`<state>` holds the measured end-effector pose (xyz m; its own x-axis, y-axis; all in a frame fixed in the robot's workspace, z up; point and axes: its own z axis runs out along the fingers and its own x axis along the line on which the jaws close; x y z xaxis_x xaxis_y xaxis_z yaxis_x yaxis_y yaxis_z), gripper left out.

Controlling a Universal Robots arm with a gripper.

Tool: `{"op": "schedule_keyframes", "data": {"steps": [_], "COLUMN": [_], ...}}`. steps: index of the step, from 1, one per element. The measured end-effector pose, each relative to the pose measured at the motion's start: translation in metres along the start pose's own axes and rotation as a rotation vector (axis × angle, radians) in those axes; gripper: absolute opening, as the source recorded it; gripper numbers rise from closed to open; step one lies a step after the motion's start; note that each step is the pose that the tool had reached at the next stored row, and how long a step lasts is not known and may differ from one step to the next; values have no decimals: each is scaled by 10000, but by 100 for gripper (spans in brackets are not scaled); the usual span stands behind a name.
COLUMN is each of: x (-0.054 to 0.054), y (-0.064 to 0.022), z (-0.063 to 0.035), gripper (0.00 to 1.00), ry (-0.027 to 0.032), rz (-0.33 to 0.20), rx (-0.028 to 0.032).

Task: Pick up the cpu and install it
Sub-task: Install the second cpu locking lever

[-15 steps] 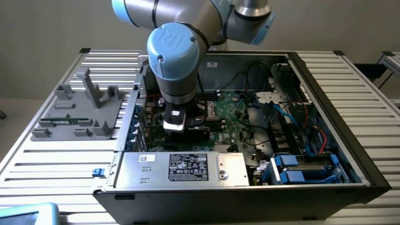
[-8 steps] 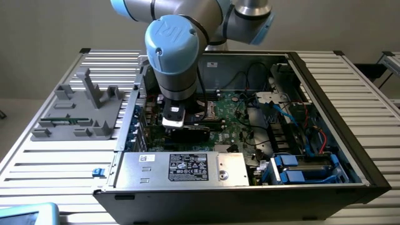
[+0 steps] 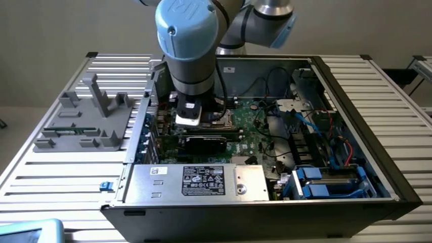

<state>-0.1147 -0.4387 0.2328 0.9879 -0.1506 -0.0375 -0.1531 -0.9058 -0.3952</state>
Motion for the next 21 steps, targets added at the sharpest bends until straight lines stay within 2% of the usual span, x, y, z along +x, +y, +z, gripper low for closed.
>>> {"op": "schedule_keyframes", "data": {"steps": [2,3,4,7,9,12,13,14,17,18,21], "x": [12,13,12,5,-1,-12,-15,-18,-26,-29,-41], "y": [-20,-30,-41,-80,-117,-185,-207,-225,-273,-299,-381], "z": [-41,-54,-56,-41,-26,-2,4,6,2,-9,-49], "gripper": [12,12,12,12,12,12,12,12,12,12,12], "ry": [-5,1,24,98,143,192,212,233,305,323,364], "rz": [-16,-18,-23,-35,-42,-50,-53,-56,-69,-72,-78], "rx": [-1,-46,-193,-724,-1014,-1328,-1459,-1597,-2064,-2182,-2447]}}
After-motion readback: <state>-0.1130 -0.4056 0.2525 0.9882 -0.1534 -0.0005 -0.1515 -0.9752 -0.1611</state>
